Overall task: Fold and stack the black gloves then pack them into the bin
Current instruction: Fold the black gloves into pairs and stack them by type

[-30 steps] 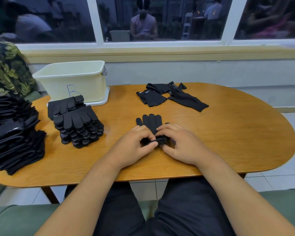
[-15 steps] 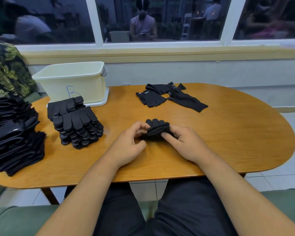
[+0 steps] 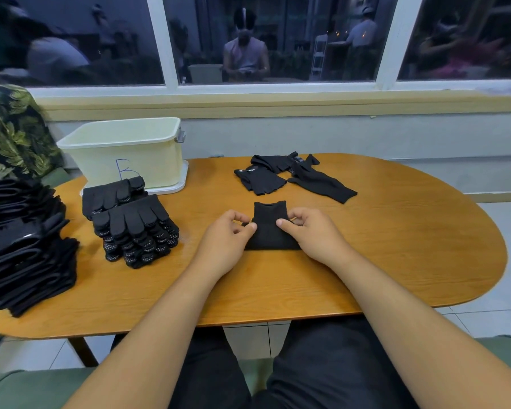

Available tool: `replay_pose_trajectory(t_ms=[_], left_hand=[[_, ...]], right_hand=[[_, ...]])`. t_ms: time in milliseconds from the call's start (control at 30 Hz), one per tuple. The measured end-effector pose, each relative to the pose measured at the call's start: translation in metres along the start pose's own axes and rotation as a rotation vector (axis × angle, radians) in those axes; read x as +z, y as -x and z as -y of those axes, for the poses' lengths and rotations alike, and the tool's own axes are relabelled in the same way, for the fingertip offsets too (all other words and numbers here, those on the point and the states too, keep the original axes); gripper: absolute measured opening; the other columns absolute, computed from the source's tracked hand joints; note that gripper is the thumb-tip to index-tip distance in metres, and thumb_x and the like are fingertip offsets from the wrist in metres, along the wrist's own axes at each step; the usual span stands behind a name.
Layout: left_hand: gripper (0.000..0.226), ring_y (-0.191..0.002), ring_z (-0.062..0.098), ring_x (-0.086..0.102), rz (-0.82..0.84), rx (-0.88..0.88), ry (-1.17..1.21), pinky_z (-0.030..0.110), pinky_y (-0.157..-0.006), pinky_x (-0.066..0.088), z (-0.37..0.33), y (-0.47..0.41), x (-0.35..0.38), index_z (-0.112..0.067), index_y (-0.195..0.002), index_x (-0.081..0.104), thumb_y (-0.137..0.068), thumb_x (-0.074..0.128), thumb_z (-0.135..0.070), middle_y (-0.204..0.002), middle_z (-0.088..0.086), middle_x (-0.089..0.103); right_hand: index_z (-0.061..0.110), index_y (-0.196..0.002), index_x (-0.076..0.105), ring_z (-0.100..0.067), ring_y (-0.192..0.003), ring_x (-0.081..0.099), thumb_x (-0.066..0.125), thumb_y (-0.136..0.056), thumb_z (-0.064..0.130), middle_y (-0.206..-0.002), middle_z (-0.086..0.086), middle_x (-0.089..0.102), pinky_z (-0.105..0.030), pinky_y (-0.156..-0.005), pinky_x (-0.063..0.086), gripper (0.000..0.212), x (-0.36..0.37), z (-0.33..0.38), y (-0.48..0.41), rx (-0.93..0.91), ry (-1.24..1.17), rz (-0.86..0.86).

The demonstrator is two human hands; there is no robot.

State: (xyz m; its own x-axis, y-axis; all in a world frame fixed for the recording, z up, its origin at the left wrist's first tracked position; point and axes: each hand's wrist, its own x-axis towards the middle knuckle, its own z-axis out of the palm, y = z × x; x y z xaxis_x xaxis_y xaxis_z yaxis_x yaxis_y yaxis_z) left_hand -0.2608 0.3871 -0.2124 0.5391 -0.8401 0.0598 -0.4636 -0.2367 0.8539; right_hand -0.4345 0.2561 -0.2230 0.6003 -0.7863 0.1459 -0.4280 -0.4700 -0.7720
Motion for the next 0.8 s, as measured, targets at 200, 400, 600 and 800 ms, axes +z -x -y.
replay_pose_trajectory(t_ms=[200,400,600,800], left_hand=[[0.018,-0.078,0.010,0.068,-0.079,0.011,-0.117,0.033,-0.064,0.051,0.001,-0.013,0.015,-0.032,-0.112,0.060,-0.100,0.070,-0.040,-0.083,-0.003,0.073],[0.005,-0.078,0.016,0.063,-0.145,0.133,-0.317,0.041,-0.067,0.057,0.006,-0.012,0.027,-0.034,-0.111,0.058,-0.106,0.058,-0.035,-0.088,-0.008,0.065],[0.043,-0.104,0.017,0.055,-0.087,0.231,-0.628,0.036,-0.080,0.055,0.011,-0.015,0.036,-0.039,-0.151,0.054,-0.112,0.042,-0.024,-0.120,-0.004,0.048],[0.046,-0.109,0.017,0.050,-0.123,0.207,-0.692,0.032,-0.078,0.049,0.012,-0.014,0.036,-0.038,-0.154,0.053,-0.110,0.040,-0.027,-0.118,-0.003,0.047]], right_hand=[[0.031,-0.088,0.070,-0.014,-0.067,0.064,0.070,-0.099,0.051,-0.068,0.004,0.067,-0.034,-0.059,0.051,0.023,0.014,0.001,-0.009,0.048,0.266,-0.174],[0.031,-0.089,0.068,-0.011,-0.071,0.061,0.070,-0.099,0.050,-0.072,0.009,0.064,-0.029,-0.058,0.044,0.022,0.020,0.004,-0.013,0.057,0.384,-0.220],[0.029,-0.114,0.062,-0.013,-0.085,0.062,0.071,-0.099,0.047,-0.097,0.010,0.064,-0.031,-0.063,0.051,0.025,0.020,0.009,-0.016,-0.040,0.527,-0.255],[0.029,-0.125,0.072,-0.016,-0.112,0.055,0.057,-0.104,0.010,-0.122,0.009,0.064,-0.036,-0.091,0.050,0.032,0.015,0.003,-0.018,-0.395,0.672,-0.079]])
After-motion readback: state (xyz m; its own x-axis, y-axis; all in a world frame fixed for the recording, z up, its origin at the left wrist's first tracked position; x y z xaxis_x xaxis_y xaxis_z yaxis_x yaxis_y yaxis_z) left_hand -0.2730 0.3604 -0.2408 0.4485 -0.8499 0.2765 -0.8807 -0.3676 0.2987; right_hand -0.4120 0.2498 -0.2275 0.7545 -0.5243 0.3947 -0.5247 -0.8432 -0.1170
